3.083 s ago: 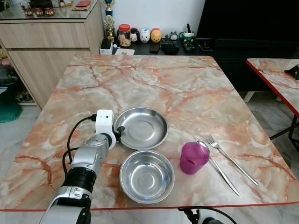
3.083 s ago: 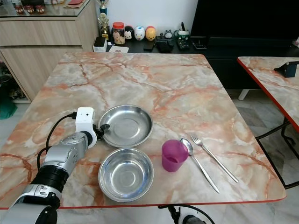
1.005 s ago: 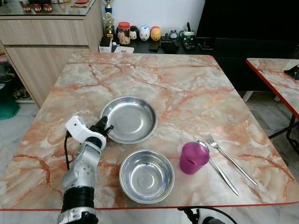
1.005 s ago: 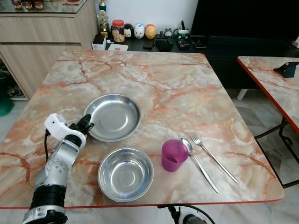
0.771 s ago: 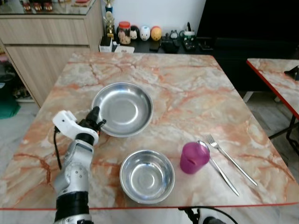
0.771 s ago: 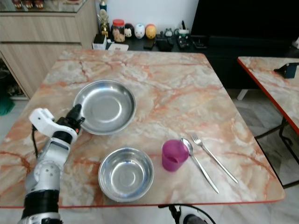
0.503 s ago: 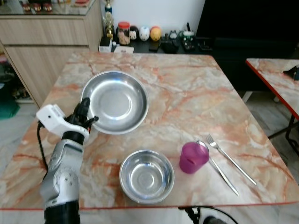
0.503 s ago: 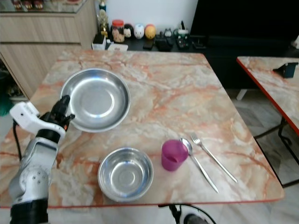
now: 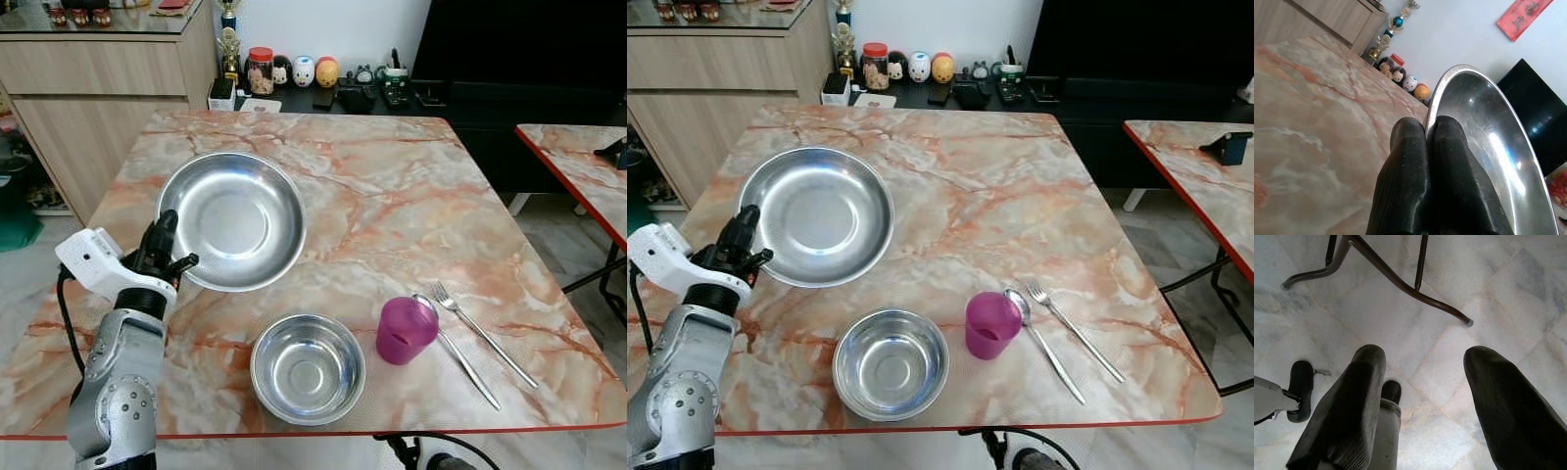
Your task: Setting the table
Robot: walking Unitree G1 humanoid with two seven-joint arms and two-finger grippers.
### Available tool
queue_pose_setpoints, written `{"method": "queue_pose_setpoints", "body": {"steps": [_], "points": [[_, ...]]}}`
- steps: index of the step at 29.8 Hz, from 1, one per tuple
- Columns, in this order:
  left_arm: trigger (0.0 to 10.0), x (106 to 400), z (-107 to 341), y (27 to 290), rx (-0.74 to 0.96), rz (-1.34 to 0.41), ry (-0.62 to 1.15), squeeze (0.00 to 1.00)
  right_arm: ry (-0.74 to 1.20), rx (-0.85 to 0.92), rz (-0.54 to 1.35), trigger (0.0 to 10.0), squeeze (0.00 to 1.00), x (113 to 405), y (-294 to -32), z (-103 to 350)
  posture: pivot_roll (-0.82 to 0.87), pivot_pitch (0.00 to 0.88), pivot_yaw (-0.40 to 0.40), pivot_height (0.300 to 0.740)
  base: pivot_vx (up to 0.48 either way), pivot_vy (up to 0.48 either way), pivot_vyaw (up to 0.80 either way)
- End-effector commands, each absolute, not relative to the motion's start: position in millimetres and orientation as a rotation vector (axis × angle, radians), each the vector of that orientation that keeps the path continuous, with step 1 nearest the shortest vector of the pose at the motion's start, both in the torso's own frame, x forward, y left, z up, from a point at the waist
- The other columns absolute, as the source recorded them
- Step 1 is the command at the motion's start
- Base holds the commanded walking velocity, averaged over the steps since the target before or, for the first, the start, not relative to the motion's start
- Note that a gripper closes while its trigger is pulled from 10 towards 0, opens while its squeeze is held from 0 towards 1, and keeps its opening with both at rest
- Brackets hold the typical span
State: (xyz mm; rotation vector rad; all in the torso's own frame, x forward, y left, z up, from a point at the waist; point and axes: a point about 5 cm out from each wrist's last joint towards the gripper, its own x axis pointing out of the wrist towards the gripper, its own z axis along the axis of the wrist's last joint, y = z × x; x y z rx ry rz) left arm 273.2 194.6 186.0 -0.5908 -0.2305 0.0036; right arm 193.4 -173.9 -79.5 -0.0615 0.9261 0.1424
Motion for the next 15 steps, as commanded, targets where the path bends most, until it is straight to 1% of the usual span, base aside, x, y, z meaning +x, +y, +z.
{"method": "queue_pose_setpoints", "body": {"steps": [1,3,15], "points": [[10.0,275.6,192.4,188.8,-0.584,-0.025,-0.244,0.0,0.93,-0.054,0.116,10.0,0.0,194.0,-176.8,-79.2,0.01,0.0,-0.079,0.719,0.0,0.0,0.0],[10.0,276.8,191.9,187.6,-0.577,-0.03,-0.243,0.0,0.931,-0.046,0.104,10.0,0.0,193.7,-176.9,-79.4,0.01,0.0,-0.079,0.719,0.0,0.0,0.0],[10.0,280.1,192.3,181.3,-0.579,-0.041,-0.246,0.0,0.922,-0.029,0.07,10.0,0.0,192.9,-177.1,-79.7,0.0,0.0,-0.074,0.719,0.0,-0.308,0.0]]}}
